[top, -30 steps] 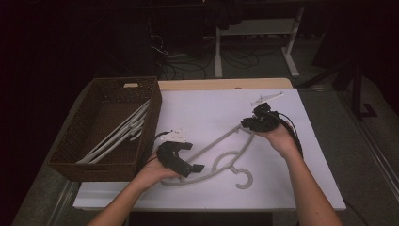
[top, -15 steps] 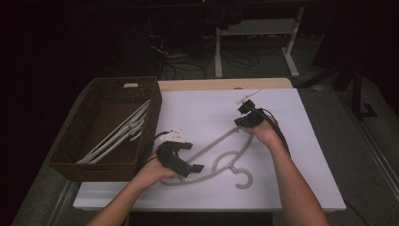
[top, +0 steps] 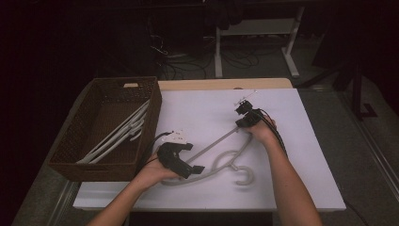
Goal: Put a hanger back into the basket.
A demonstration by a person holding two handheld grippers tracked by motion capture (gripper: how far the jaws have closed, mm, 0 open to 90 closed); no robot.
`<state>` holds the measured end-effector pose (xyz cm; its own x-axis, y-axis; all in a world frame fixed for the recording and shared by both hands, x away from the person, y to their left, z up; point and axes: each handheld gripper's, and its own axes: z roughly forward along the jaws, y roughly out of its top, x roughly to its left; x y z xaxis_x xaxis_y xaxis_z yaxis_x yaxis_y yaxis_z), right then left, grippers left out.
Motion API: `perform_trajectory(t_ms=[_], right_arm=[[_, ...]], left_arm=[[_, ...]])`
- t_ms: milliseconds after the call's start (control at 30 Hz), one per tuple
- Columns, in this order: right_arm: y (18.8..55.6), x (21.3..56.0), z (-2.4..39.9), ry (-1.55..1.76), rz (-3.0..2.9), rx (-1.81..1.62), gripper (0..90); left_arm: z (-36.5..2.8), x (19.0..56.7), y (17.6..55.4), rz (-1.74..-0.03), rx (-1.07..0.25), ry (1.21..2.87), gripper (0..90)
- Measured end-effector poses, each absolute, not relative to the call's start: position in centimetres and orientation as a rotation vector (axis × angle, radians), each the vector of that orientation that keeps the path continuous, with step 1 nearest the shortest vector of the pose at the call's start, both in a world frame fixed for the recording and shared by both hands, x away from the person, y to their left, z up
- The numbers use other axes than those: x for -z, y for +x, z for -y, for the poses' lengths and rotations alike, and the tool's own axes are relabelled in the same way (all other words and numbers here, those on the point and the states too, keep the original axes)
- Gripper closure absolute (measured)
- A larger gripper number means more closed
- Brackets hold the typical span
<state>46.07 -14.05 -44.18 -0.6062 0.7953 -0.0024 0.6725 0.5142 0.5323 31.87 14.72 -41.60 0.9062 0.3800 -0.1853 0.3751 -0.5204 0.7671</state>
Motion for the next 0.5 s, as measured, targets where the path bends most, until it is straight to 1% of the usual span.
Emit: perform_trajectory(t_ms=[167,267,300,333,400,467,500], right_arm=[[46.2,44.1,13.8,1.253,-2.521,-0.691,89.6],[46.3,44.1,13.9,1.261,-2.523,-0.692,89.7],[46.3,44.1,13.9,1.263,-2.523,-0.694,89.7],[46.3,44.1,13.9,1.264,-2.523,-0.695,89.7],[46.3,44.1,13.9,1.268,-2.523,-0.696,89.7],[46.3,44.1,13.9,1.272,-2.524,-0.694,89.8],[46.3,44.1,13.9,1.277,-2.524,-0.696,89.8]], left_arm=[[-14.0,42.0,31.5,-0.481,0.009,2.222,0.5],[-13.2,42.6,31.3,-0.448,0.025,2.267,5.9],[-13.0,42.7,31.3,-0.444,0.028,2.279,8.8],[-12.6,43.0,31.1,-0.441,0.026,2.295,9.1],[-12.1,43.5,30.9,-0.416,0.022,2.336,13.9],[-11.5,44.0,30.8,-0.407,0.022,2.372,15.2],[-11.3,44.1,30.8,-0.4,0.022,2.38,18.0]])
